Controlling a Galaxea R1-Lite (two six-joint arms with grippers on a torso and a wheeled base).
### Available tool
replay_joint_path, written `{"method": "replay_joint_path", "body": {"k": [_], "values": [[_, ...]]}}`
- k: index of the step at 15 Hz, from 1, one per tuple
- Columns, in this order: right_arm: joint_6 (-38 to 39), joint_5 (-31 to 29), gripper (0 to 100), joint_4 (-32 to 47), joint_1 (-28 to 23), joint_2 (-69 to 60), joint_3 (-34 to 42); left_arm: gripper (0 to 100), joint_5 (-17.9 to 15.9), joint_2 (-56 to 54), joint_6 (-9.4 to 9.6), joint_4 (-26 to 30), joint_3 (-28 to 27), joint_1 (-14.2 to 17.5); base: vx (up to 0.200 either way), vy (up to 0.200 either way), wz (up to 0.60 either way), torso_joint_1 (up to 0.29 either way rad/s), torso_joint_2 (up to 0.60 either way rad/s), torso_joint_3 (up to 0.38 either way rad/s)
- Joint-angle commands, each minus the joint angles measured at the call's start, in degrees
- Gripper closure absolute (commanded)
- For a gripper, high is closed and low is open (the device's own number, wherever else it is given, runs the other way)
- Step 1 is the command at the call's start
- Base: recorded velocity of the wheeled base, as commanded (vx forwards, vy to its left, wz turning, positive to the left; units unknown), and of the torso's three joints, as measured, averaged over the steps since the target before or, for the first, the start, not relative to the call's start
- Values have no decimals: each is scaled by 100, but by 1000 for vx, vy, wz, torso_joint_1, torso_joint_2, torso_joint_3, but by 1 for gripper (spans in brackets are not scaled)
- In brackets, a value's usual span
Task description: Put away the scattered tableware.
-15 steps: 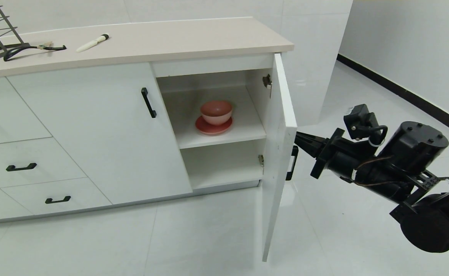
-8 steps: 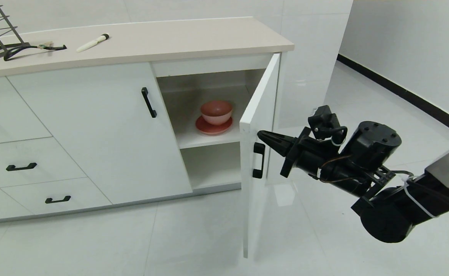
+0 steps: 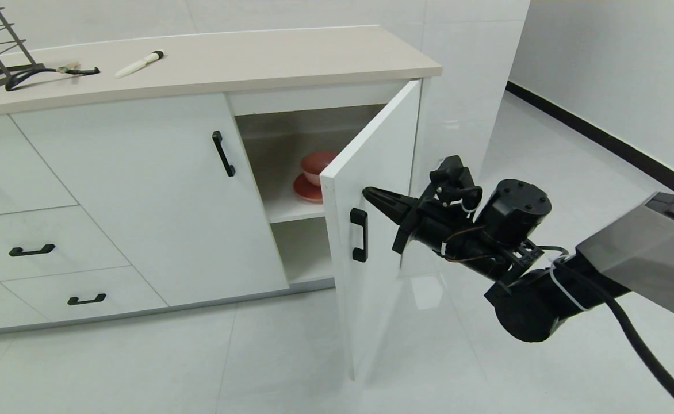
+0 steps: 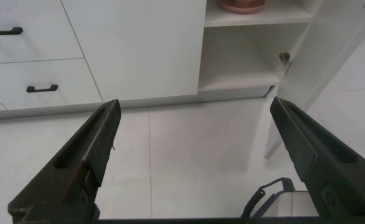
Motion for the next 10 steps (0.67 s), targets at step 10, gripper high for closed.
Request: {"method": "replay_joint_path", "body": {"k": [10], "values": [[-28,1,100,14,358,1928,-2784,0,10,0,-2,-4,1,5,0,0,0,0,0,0]]}}
